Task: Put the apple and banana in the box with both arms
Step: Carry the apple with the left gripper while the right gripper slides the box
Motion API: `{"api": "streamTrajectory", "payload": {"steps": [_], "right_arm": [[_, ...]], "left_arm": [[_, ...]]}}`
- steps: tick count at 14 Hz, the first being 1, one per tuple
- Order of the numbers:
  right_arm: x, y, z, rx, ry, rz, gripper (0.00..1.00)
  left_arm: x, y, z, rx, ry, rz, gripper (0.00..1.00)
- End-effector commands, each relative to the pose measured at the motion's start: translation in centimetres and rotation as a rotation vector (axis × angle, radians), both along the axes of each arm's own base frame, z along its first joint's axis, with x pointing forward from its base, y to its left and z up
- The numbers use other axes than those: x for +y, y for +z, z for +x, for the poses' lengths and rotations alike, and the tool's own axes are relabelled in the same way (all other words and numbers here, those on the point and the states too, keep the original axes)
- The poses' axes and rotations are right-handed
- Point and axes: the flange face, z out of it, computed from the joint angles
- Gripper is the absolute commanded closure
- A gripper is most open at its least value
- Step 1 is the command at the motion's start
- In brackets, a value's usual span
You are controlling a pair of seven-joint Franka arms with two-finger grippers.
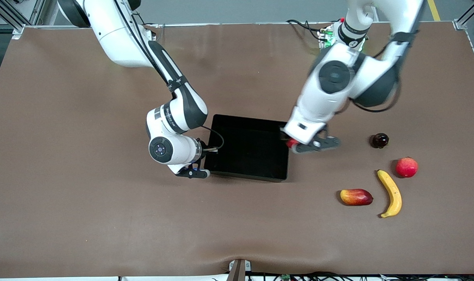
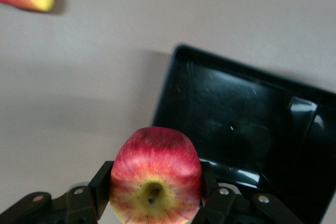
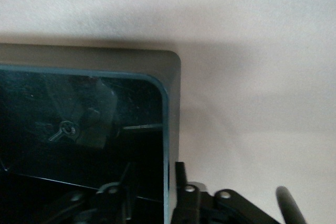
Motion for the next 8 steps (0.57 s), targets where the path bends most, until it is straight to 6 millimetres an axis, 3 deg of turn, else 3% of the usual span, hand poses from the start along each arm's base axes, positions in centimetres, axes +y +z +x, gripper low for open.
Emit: {"api": "streamTrajectory", "payload": {"steps": [1, 2, 4, 8], "right_arm": [[-1.3, 2.9, 1.0, 0.023, -0.006, 0.036, 0.00], [-1.4, 4.2, 1.0, 0.043, 0.005, 0.032, 0.00], [-1.7, 8.8, 1.2, 0.053, 0.036, 0.029, 0.00], [-6.4, 13.3, 3.3, 0.082, 0.012, 0.039, 0.00]], "left_arm": [[-1.0, -2.9, 0.2, 0.011, -0.001, 0.013, 1.00], [-1.4, -4.4, 0.3, 0.020, -0.005, 0.009, 1.00], [-3.2, -7.2, -0.4, 0.036, -0.031, 0.006, 1.00], [-5.0, -13.6, -1.3, 0.102, -0.063, 0.025, 1.00]]}}
